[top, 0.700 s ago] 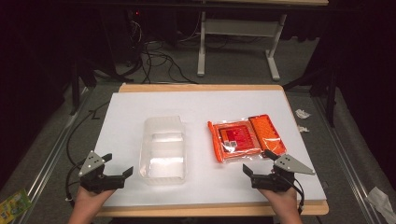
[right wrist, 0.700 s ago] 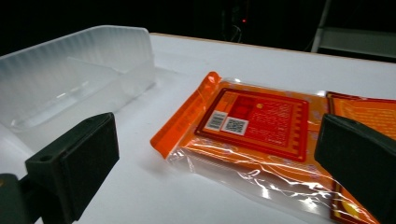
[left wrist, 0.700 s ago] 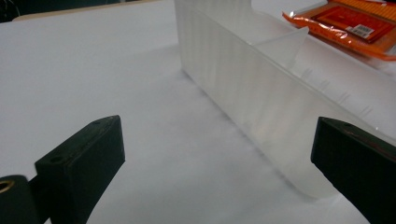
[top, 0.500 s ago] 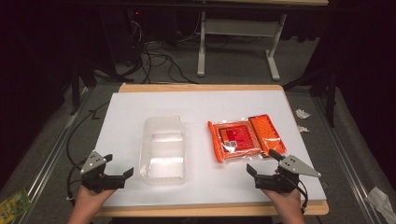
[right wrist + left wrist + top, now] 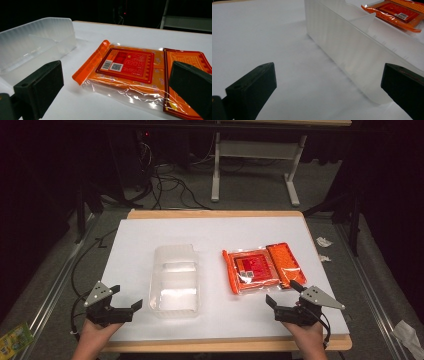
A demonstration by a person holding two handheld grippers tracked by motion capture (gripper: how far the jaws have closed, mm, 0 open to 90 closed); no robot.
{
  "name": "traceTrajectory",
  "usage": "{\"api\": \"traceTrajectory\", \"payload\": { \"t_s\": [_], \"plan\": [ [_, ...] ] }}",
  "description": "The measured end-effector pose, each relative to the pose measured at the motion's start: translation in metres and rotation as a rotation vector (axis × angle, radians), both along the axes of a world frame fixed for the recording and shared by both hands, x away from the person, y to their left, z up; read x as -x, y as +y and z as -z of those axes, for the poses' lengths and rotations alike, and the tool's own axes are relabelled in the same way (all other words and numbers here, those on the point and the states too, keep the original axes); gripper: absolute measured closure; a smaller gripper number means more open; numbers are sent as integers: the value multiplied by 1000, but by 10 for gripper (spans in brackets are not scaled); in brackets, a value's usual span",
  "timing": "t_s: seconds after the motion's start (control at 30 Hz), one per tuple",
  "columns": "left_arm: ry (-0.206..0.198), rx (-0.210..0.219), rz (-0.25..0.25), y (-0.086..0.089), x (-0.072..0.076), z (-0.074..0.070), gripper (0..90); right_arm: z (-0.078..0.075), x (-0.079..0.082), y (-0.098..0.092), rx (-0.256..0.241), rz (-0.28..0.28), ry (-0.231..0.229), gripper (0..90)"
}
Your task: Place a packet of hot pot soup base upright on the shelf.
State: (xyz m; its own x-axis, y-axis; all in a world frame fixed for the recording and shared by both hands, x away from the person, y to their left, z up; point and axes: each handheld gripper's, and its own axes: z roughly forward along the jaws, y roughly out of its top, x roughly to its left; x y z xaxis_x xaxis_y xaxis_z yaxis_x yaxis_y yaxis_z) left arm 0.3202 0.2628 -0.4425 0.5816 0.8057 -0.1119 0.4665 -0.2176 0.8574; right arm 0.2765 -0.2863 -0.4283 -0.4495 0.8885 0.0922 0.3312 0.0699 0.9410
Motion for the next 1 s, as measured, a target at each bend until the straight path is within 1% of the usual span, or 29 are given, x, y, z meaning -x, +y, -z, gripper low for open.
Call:
{"api": "traceTrajectory", "payload": {
  "t_s": [0.13,0.17,0.33,0.37,0.4,0.5,0.53,0.57,0.63,0.73,0.77,0.8,0.87,0.9,0.93,1.0],
  "plan": [
    [-1,-7,2,-1,0,0,8,2,-2,-6,-12,21,15,0],
    [-1,-6,2,-1,0,0,7,3,-3,-8,-13,23,17,0],
    [8,1,5,0,-1,1,7,7,-9,-20,-25,72,46,0],
    [8,1,5,0,-1,1,8,7,-9,-20,-25,72,46,0],
    [10,4,6,0,-1,1,8,10,-12,-26,-32,93,57,0],
    [14,7,6,1,-1,1,8,14,-17,-34,-39,129,82,0],
    [9,7,10,1,0,0,8,15,-18,-37,-40,138,90,0],
    [5,9,13,0,0,-1,8,17,-22,-42,-41,160,99,1],
    [-3,7,22,-1,0,-1,11,19,-26,-48,-56,181,114,1],
    [-3,6,17,-3,-1,2,14,24,-37,-62,-87,229,147,1],
    [1,4,15,-3,-2,2,14,26,-41,-67,-108,236,160,1],
    [3,4,13,-4,-2,3,14,28,-45,-71,-130,250,185,0],
    [2,5,7,-5,-3,3,16,33,-51,-78,-145,264,216,0],
    [1,4,6,-5,-3,3,17,35,-55,-82,-165,268,236,0],
    [0,-1,7,-6,-3,3,18,36,-57,-83,-172,272,244,0],
    [-1,-8,12,-7,-3,3,18,40,-65,-87,-192,287,280,1]
  ]
}}
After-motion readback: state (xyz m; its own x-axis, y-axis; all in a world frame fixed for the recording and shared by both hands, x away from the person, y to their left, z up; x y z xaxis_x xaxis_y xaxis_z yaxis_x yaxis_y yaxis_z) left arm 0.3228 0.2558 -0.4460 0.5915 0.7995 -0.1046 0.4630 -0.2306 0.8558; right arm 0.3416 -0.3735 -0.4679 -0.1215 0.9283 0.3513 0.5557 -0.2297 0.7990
